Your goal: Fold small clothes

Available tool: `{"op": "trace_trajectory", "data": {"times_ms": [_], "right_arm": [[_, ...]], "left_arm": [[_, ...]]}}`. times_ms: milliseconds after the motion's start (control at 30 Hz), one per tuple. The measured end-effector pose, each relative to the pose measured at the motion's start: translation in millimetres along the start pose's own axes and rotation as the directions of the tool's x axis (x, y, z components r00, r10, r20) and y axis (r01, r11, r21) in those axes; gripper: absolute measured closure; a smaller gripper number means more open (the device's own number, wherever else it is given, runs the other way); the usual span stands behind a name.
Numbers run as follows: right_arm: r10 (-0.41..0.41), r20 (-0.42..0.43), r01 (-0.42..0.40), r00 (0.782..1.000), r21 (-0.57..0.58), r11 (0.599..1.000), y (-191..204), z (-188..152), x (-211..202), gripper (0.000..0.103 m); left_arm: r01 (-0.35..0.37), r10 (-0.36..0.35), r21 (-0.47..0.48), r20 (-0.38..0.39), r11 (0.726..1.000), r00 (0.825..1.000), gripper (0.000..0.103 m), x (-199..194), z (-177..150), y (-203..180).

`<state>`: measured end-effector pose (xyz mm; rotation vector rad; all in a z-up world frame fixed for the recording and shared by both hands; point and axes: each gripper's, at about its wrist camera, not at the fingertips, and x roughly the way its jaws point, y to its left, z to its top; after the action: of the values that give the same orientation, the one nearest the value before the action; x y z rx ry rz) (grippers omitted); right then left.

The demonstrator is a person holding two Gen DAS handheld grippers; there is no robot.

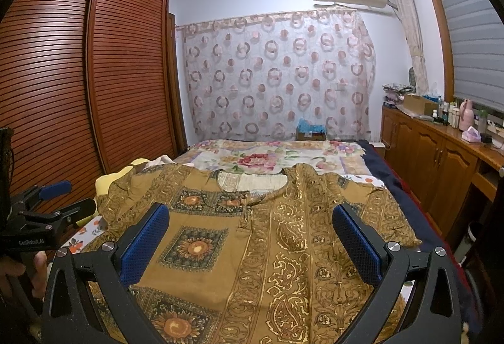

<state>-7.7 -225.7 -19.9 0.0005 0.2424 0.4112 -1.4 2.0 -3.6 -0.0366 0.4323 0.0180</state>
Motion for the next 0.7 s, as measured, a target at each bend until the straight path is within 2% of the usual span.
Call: {"op": "trace_trajectory", "data": {"times_ms": [233,433,600,700], "right_arm": [[0.022,-0.018,-0.022,1.0,-0.004,1.0,1,-2,9,0.0],[0.067,-0.069,-0.069,0.995,-0.033,0.997,5,-9,28,0.002],[0.122,-0.171,-0.13,0.978,-0.036,0.991,4,-24,57,0.009],[0.137,-0.235,-0.15,0.962,-0.038,0.988,2,-32,77,0.01]], "left_arm": [[-0.013,0.013,-0.008,-0.018,1.0,1.0,0.0,7,-6,9],[-0.032,0.031,-0.026,-0.065,0.999,0.997,0.0,26,-16,30],[-0.058,0.053,-0.033,-0.115,0.998,0.992,0.0,45,-24,54],[-0.074,0.067,-0.04,-0.142,0.996,0.988,0.0,55,-28,76]]}}
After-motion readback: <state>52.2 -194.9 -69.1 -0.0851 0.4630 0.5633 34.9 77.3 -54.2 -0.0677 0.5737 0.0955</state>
